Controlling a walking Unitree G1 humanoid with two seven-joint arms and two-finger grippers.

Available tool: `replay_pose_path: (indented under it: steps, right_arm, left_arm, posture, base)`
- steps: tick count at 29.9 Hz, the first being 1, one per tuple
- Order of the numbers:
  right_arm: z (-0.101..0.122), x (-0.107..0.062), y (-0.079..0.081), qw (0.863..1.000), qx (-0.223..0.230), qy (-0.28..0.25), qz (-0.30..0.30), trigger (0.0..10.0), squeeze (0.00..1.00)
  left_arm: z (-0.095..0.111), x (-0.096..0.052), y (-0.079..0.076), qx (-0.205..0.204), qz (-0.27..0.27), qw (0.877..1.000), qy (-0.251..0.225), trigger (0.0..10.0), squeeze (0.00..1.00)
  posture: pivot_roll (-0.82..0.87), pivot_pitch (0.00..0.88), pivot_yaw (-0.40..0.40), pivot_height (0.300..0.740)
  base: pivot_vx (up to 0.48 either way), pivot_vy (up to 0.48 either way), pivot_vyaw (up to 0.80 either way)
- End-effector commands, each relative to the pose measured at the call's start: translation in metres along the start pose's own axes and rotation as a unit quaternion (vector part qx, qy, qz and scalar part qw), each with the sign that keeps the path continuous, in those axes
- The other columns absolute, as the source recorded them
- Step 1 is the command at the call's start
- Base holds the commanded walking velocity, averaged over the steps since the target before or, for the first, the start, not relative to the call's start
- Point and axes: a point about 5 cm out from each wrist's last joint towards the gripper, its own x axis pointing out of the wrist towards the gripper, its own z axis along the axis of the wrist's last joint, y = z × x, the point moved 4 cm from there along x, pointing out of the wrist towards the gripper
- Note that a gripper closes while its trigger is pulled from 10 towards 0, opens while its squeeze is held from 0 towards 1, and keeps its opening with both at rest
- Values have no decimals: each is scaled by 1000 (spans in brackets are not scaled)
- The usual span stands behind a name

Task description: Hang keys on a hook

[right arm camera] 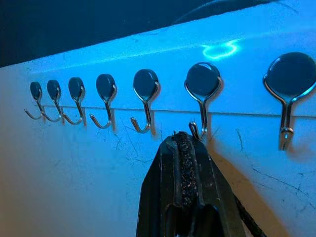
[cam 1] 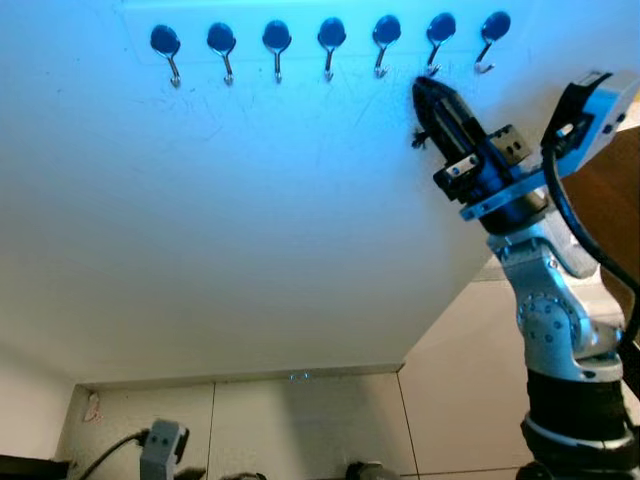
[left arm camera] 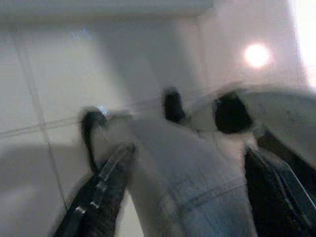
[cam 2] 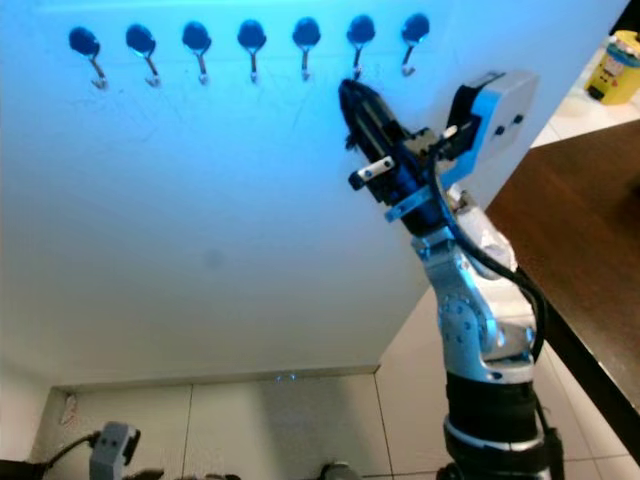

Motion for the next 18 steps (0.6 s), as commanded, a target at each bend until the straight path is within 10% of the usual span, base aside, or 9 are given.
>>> replay_pose_path:
  steps: [1, 18]
  right_arm:
    - [8, 1, -3, 1000, -6, -17, -5, 10000, 0]
    - [49, -1, -11, 994, 32, -106, -11, 10000, 0]
  left_arm:
    - [-18, -2, -4, -7, -2, 1000, 28, 10000, 0]
    - [-36, 0, -13, -2, 1, 998, 59, 10000, 0]
  posture:
    - [-2, 91, 73, 740]
    - [-5, 89, 83, 740]
  base:
    - [0, 0, 0]
    - [0, 0, 0]
